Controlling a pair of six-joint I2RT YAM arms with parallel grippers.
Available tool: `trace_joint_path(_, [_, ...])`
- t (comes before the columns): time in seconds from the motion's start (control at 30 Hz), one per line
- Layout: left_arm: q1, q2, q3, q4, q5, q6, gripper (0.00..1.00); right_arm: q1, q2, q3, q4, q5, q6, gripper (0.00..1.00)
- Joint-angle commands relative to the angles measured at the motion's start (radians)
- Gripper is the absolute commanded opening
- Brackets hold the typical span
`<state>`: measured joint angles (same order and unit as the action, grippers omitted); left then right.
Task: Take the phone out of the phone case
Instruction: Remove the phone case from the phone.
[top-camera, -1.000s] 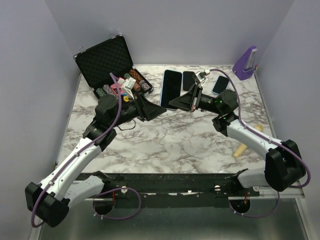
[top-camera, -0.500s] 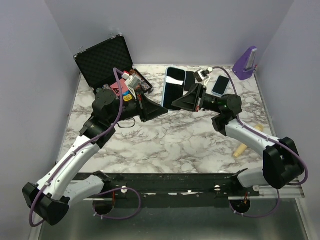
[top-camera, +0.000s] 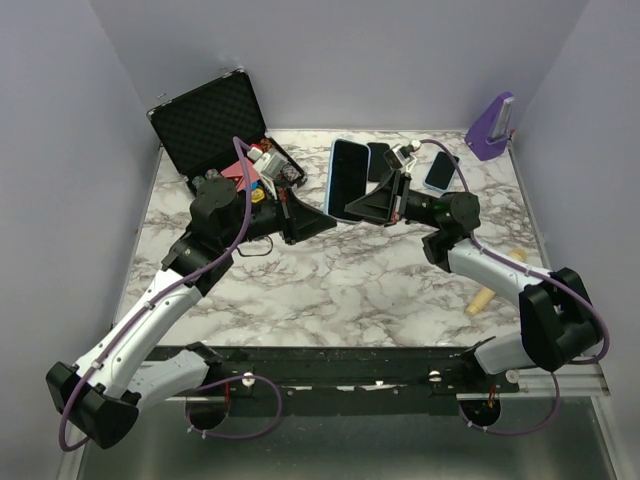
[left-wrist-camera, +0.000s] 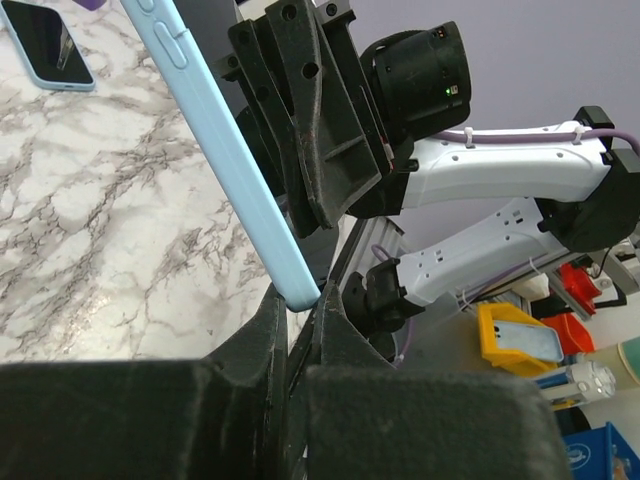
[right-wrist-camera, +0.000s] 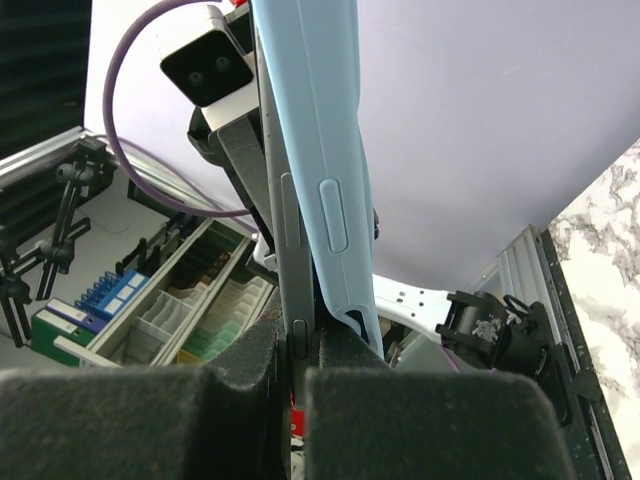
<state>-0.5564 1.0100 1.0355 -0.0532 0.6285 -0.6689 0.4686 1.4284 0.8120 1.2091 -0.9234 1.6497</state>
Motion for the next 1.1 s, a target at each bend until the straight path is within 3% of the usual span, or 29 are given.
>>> trace_joint_path(0.0, [0.036, -0.034, -0.069, -0.071, -0.216, 0.140, 0.00, -0.021, -0.060, 0.013, 0.240, -0.042, 0.136, 0.01])
trace_joint_path(0.27, [0.038, -0.082, -0.130, -0.060, -0.242, 0.144, 0.00, -0.031, -0.017, 0.010, 0.349, -0.019, 0.223, 0.01])
trace_joint_path(0.63, [0.036, -0.088, -0.149, 0.029, -0.207, 0.069, 0.00, -0.035, -0.026, -0.016, 0.274, -0.029, 0.159, 0.01])
trace_joint_path(0.67, [0.036, -0.076, -0.137, 0.023, -0.199, 0.059, 0.06, -0.035, -0.029, -0.017, 0.261, -0.029, 0.147, 0.01])
trace_joint_path(0.73, [0.036, -0.071, -0.127, 0.036, -0.162, 0.037, 0.33, -0.035, -0.034, -0.020, 0.241, -0.037, 0.125, 0.01])
trace_joint_path(0.8, [0.035, -0.105, -0.167, 0.114, -0.115, 0.023, 0.52, -0.035, -0.043, -0.025, 0.204, -0.040, 0.090, 0.01])
trace_joint_path(0.87, [0.035, -0.158, -0.233, 0.194, -0.110, 0.000, 0.66, -0.035, -0.051, -0.027, 0.175, -0.042, 0.068, 0.01])
trace_joint_path(1.0, [0.036, -0.154, -0.215, 0.156, -0.125, -0.015, 0.91, -0.035, -0.059, -0.027, 0.175, -0.051, 0.065, 0.01])
trace_joint_path(1.07, [0.035, -0.125, -0.201, 0.180, -0.099, -0.056, 0.94, -0.035, -0.065, -0.027, 0.175, -0.054, 0.065, 0.01])
